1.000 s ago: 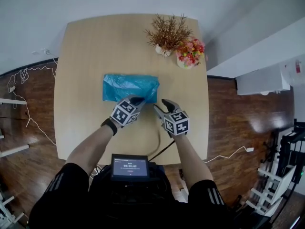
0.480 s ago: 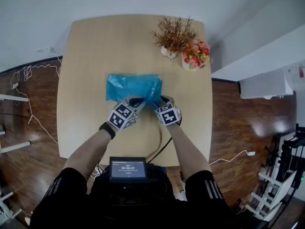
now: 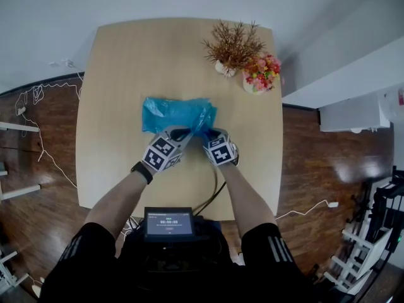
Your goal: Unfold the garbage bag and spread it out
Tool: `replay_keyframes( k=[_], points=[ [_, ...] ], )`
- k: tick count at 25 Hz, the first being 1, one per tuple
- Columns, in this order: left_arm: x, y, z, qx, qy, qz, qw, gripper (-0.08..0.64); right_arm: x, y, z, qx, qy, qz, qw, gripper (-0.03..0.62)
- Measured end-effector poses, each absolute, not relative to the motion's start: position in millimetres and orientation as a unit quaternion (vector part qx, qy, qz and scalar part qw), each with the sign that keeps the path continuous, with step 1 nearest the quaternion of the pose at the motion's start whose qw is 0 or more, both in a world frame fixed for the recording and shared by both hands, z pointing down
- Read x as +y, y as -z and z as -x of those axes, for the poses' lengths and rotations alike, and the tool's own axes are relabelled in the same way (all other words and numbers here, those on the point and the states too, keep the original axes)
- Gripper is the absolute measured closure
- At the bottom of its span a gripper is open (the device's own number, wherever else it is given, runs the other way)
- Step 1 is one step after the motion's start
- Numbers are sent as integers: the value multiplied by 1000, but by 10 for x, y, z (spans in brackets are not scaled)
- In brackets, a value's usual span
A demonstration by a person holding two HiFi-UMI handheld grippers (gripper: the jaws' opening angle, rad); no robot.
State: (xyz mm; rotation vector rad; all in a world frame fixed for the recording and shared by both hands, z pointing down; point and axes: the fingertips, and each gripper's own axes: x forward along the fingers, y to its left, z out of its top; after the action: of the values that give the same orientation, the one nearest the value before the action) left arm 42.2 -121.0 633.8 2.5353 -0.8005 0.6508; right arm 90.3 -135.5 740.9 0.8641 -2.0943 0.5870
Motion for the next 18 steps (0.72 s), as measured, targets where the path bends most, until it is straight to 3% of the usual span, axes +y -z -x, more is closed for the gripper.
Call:
replay_keyframes(
  k=[9, 18],
  points=[
    [-1477, -5909, -154, -337, -161, -900, 225, 560, -1373, -7163, -1020, -836, -220, -360, 351, 546],
    [-1680, -5345, 737, -423, -99, -876, 210, 560, -1258, -7229, -1515, -820, -222, -387, 359, 549]
  ],
)
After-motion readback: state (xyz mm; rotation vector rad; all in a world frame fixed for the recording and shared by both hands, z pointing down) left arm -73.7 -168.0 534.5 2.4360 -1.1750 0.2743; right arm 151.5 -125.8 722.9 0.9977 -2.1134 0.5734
